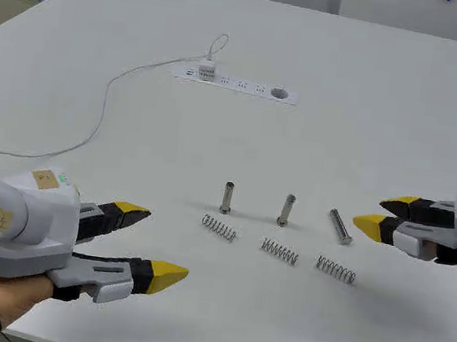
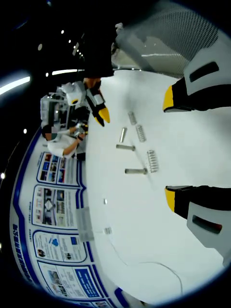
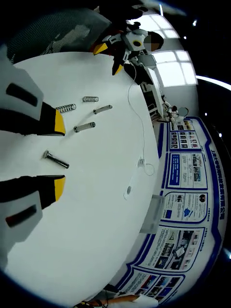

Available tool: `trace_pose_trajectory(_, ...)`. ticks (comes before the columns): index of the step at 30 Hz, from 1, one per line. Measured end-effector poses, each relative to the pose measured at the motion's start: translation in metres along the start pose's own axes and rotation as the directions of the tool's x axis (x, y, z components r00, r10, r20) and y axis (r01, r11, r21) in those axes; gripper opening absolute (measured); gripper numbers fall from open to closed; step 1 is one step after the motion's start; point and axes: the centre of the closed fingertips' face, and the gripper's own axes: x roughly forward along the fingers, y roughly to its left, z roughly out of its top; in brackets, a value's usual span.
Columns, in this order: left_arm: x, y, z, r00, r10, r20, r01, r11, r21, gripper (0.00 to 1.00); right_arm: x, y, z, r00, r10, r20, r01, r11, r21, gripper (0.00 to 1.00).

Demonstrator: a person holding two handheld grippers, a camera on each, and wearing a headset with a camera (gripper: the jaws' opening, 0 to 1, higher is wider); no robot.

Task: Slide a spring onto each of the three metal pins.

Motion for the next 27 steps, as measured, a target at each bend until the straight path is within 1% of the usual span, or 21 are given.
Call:
trace_pose_trajectory(3, 0.0, 0.0, 0.0, 1.0, 0.0, 0.002, 0.0, 1.0, -0.001, 0.63, 0.009, -0.002, -0.001, 0.9995, -0.005, -0.03, 0.005, 1.0, -0.004, 0.32)
trace_pose_trajectory(4, 0.0, 0.0, 0.0, 1.0, 0.001, 0.001, -0.001, 1.0, 0.0, 0.63, 0.013, -0.004, -0.004, 0.9986, -0.007, -0.052, 0.007, 1.0, -0.006, 0.31)
trace_pose_trajectory(8, 0.0, -0.001, 0.0, 1.0, 0.001, 0.0, -0.001, 1.0, -0.002, 0.62, 0.025, -0.007, -0.005, 0.9964, -0.016, -0.083, 0.015, 1.0, -0.003, 0.28)
trace_pose_trajectory(10, 0.0, -0.001, 0.0, 1.0, 0.0, -0.001, 0.0, 1.0, -0.003, 0.62, 0.031, -0.01, -0.007, 0.9942, -0.028, -0.104, 0.028, 1.0, -0.001, 0.26)
trace_pose_trajectory(12, 0.0, -0.002, 0.0, 1.0, -0.001, -0.002, 0.001, 1.0, -0.003, 0.62, 0.036, -0.014, -0.013, 0.9866, -0.052, -0.155, 0.051, 0.999, -0.01, 0.25)
trace_pose_trajectory(13, 0.0, -0.002, 0.0, 1.0, -0.001, -0.004, 0.001, 1.0, -0.003, 0.62, 0.037, -0.016, -0.018, 0.9792, -0.064, -0.193, 0.062, 0.998, -0.014, 0.24)
trace_pose_trajectory(15, 0.001, -0.003, 0.0, 1.0, -0.002, -0.005, 0.002, 1.0, -0.003, 0.62, 0.044, -0.016, -0.016, 0.9784, -0.066, -0.196, 0.062, 0.998, -0.022, 0.23)
trace_pose_trajectory(18, 0.001, -0.004, 0.0, 1.0, -0.002, -0.006, 0.002, 1.0, -0.005, 0.62, 0.049, -0.017, -0.017, 0.9736, -0.067, -0.218, 0.068, 0.998, -0.002, 0.21)
trace_pose_trajectory(19, 0.001, -0.004, -0.001, 1.0, -0.002, -0.007, 0.002, 1.0, -0.006, 0.62, 0.052, -0.018, -0.018, 0.9697, -0.072, -0.234, 0.075, 0.997, 0.005, 0.2)
trace_pose_trajectory(22, 0.001, -0.004, -0.001, 1.0, -0.002, -0.007, 0.002, 1.0, -0.008, 0.61, 0.057, -0.019, -0.022, 0.9621, -0.078, -0.261, 0.087, 0.996, 0.022, 0.18)
trace_pose_trajectory(27, 0.001, -0.005, -0.001, 1.0, -0.002, -0.007, 0.002, 1.0, -0.01, 0.61, 0.064, -0.019, -0.024, 0.9535, -0.077, -0.291, 0.094, 0.995, 0.044, 0.15)
